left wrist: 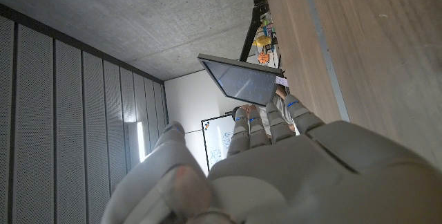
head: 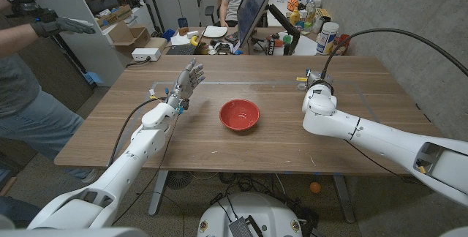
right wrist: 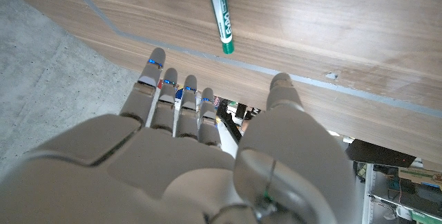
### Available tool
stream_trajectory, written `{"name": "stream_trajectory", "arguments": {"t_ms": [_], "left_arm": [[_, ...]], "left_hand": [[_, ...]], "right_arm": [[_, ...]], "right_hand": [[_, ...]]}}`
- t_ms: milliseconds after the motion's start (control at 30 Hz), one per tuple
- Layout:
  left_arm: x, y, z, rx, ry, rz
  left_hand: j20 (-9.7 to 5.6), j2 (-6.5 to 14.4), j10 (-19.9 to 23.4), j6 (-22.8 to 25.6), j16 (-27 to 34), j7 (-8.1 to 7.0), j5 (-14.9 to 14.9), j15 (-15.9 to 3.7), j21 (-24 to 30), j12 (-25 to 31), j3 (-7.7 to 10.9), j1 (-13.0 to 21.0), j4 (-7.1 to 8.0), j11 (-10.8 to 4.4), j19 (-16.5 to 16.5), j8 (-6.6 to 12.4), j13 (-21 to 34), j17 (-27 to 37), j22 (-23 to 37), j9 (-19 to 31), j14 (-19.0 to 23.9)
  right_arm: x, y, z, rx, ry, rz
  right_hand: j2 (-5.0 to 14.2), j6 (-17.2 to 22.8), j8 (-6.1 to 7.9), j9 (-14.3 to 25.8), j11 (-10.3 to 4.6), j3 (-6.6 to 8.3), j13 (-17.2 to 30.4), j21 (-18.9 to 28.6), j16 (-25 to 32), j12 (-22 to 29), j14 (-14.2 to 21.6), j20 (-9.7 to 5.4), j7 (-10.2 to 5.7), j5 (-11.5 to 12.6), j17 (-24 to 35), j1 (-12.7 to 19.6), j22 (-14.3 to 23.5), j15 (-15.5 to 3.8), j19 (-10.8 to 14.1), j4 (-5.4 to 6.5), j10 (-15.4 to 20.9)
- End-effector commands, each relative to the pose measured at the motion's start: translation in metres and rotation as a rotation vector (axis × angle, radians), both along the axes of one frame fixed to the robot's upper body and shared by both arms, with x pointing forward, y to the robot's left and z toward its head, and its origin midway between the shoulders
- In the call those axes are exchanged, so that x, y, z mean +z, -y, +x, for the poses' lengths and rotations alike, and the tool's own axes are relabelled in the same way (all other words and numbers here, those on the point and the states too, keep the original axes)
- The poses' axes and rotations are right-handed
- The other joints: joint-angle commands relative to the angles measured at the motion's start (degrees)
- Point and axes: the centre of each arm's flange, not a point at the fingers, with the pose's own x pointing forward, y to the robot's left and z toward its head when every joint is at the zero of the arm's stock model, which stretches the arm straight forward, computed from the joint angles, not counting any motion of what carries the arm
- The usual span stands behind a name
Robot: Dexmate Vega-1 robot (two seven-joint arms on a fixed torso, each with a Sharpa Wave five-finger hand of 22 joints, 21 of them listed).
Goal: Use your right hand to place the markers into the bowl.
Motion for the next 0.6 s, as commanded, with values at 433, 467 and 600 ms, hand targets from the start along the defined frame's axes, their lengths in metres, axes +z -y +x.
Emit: {"name": "stream_trajectory", "arguments": {"t_ms": [433, 467, 600], "left_arm": [[-0.0010, 0.0024, -0.0023, 0.003, 0.000, -0.009], [-0.0009, 0.0025, -0.0022, 0.003, 0.000, -0.008], [-0.0010, 0.0025, -0.0023, 0.003, -0.001, -0.011]], "left_hand": [[0.30, 0.01, 0.57, 0.41, 0.28, 0.00, 0.34, 0.34, 0.20, 0.13, 0.11, -0.25, -0.33, 0.28, -0.31, 0.17, 0.22, 0.19, 0.18, 0.13, 0.45], [0.29, 0.01, 0.56, 0.40, 0.29, 0.00, 0.34, 0.37, 0.20, 0.13, 0.11, -0.25, -0.34, 0.30, -0.31, 0.16, 0.22, 0.19, 0.18, 0.13, 0.48], [0.29, 0.02, 0.58, 0.46, 0.29, 0.01, 0.34, 0.37, 0.20, 0.12, 0.11, -0.25, -0.35, 0.29, -0.32, 0.17, 0.22, 0.19, 0.18, 0.13, 0.48]], "right_arm": [[-0.0087, -0.0004, 0.0109, -0.044, -0.051, -0.028], [-0.0090, -0.0005, 0.0114, -0.047, -0.051, -0.029], [-0.0110, 0.0010, 0.0140, -0.050, -0.048, -0.020]], "right_hand": [[-0.14, 2.12, 1.16, 0.12, 0.16, 0.16, 0.74, 0.50, 0.31, -0.15, 0.84, -0.05, -0.61, -0.16, 0.33, 0.79, 0.29, -0.07, 0.75, -0.04, -0.53], [-0.15, 2.15, 1.18, 0.12, 0.18, 0.16, 0.75, 0.50, 0.30, -0.15, 0.83, -0.05, -0.62, -0.16, 0.33, 0.79, 0.29, -0.07, 0.75, -0.05, -0.54], [-0.21, 2.46, 1.29, 0.12, 0.10, 0.12, 0.83, 0.49, 0.29, -0.13, 0.82, -0.04, -0.77, -0.15, 0.33, 0.78, 0.29, -0.04, 0.75, -0.05, -0.50]]}}
